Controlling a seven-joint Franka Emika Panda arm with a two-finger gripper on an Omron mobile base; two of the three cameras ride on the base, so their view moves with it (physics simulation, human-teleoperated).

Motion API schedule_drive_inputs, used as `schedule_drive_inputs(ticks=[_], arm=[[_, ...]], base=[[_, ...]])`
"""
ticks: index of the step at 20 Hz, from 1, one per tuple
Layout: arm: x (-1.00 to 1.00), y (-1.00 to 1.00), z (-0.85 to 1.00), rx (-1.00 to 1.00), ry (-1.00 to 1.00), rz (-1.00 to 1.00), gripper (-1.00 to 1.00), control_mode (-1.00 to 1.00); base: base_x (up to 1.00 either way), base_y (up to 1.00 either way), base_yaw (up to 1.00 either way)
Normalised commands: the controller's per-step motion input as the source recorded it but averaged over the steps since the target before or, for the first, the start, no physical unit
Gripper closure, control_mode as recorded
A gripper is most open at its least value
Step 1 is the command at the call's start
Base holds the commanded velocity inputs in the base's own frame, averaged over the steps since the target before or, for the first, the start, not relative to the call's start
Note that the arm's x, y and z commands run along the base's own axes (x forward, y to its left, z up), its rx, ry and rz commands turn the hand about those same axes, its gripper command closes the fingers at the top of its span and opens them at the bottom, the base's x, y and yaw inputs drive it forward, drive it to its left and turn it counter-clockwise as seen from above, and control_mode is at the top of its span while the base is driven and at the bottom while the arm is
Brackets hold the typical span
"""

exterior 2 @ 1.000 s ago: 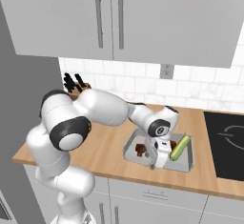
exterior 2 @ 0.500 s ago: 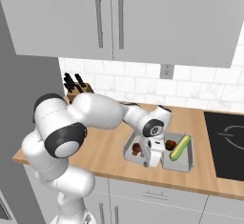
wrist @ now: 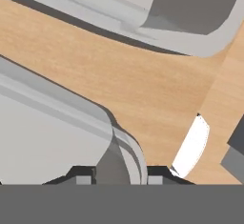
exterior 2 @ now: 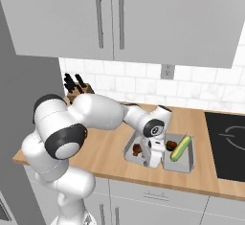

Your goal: Take the meat container that has the chicken drumstick and place it on the second highest rack of the freezer. Then take the vegetable container that has the corn and bell pepper and place it on the highest rack of the freezer.

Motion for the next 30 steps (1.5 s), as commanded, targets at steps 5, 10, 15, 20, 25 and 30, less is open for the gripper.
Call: schedule_drive_inputs(ticks=[5,10,15,20,25,30], arm=[[-0.04,0.00,0.17,0.00,0.00,0.00,1.00,-1.00],[-0.27,0.07,0.65,0.00,-0.12,0.00,1.00,-1.00],[-0.16,0.38,0.77,-0.01,-0.16,0.01,1.00,-1.00],[-0.16,0.57,0.76,-0.03,-0.16,0.01,1.00,-1.00],[-0.18,0.64,0.66,-0.04,-0.13,0.01,1.00,-1.00],[-0.22,0.69,0.36,-0.07,-0.14,0.00,1.00,-1.00]], base=[[0.00,0.00,0.00],[0.00,0.00,0.00],[0.00,0.00,0.00],[0.00,0.00,0.00],[0.00,0.00,0.00],[0.00,0.00,0.00]])
